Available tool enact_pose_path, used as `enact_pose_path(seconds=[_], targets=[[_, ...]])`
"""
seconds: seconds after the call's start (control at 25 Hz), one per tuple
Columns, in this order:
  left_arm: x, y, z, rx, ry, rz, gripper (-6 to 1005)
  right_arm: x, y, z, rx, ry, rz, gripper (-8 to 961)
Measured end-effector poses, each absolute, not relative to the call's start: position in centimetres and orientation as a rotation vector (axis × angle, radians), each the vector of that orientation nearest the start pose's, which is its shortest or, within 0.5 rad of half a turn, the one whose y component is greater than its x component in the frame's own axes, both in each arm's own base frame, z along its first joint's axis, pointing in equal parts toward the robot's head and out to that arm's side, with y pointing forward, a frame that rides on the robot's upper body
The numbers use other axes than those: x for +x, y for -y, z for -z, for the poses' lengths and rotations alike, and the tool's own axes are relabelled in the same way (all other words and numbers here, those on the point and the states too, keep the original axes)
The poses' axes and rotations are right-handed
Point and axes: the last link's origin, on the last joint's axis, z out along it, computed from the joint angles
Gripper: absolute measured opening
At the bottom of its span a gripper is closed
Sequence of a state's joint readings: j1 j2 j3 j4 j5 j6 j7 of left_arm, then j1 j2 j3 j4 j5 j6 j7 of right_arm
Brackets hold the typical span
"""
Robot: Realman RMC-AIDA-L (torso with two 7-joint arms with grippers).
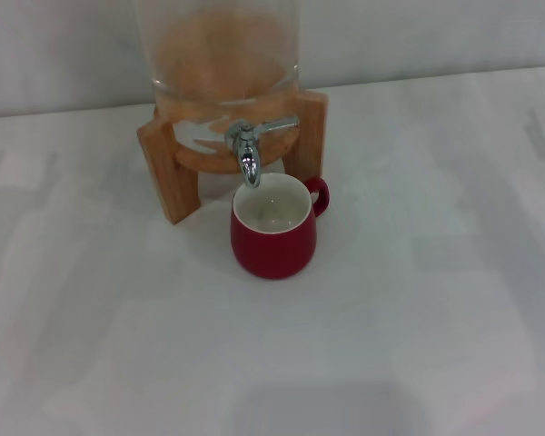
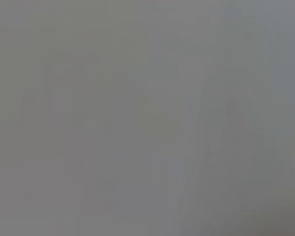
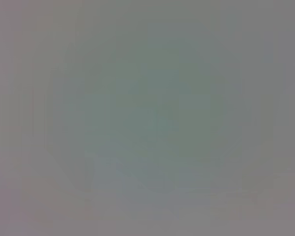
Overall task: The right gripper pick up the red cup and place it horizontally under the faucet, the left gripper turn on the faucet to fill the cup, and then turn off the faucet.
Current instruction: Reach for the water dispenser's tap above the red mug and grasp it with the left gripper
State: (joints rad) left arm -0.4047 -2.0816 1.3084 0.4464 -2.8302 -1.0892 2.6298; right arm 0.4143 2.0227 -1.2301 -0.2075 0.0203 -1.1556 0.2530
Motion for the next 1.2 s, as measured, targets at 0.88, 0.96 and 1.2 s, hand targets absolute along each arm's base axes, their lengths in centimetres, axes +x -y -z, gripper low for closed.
enact_pose_path(seconds=[0.88, 0.96, 1.2], targets=[[-28.4, -37.0, -3.4, -1.658, 0.448, 0.943, 830, 36.7, -34.3, -7.8, -1.303, -0.522, -0.691, 694], [-28.6, -36.9, -3.5, -1.655, 0.452, 0.94, 830, 36.8, -34.2, -7.7, -1.302, -0.53, -0.692, 692], [-29.9, -36.0, -4.4, -1.594, 0.493, 0.946, 830, 36.9, -34.2, -7.5, -1.301, -0.553, -0.707, 689]])
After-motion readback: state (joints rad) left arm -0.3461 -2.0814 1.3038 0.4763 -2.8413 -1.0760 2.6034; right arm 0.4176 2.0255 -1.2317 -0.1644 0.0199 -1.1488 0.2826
